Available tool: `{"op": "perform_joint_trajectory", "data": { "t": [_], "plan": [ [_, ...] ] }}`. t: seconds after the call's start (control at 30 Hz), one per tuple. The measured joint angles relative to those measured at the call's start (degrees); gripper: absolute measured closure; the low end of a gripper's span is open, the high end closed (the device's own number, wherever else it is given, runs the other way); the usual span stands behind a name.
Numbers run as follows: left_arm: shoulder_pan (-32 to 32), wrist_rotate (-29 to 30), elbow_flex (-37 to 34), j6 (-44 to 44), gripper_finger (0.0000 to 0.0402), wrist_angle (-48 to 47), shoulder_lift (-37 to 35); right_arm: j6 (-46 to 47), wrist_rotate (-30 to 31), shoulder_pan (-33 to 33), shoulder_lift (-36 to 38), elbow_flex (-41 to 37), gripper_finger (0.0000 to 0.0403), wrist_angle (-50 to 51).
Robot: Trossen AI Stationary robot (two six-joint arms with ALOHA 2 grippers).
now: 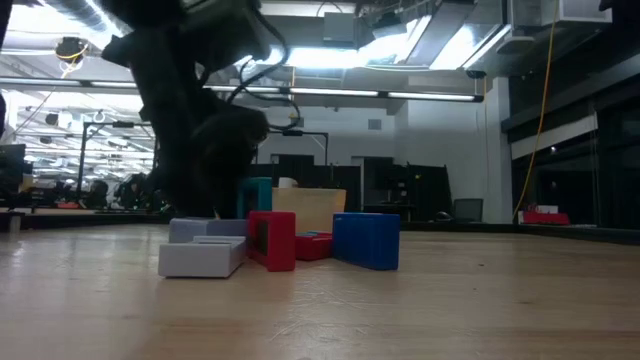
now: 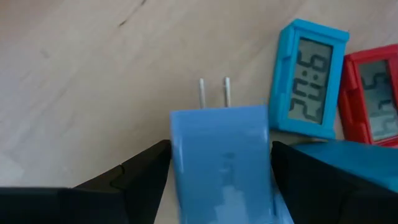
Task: Pick & Place Office items
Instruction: Put the top light blue charger adapter into the orange bin
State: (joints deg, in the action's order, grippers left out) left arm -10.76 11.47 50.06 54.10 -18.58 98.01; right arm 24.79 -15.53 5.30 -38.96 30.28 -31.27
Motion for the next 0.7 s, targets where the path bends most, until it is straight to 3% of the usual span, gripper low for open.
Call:
{"op": "perform_joint_trajectory", "data": {
  "t": [0.23,0.7],
  "plan": [
    [0.04,0.82,4.62,-0.82,0.0128,-6.24,3.65,0.58,-1.91,0.0,0.0,0.0,0.0142,-0.01],
    [0.74,-1.14,4.7,2.83,0.0169,-9.18,5.16,0.73,-3.67,0.0,0.0,0.0,0.0142,0.01]
  ]
}}
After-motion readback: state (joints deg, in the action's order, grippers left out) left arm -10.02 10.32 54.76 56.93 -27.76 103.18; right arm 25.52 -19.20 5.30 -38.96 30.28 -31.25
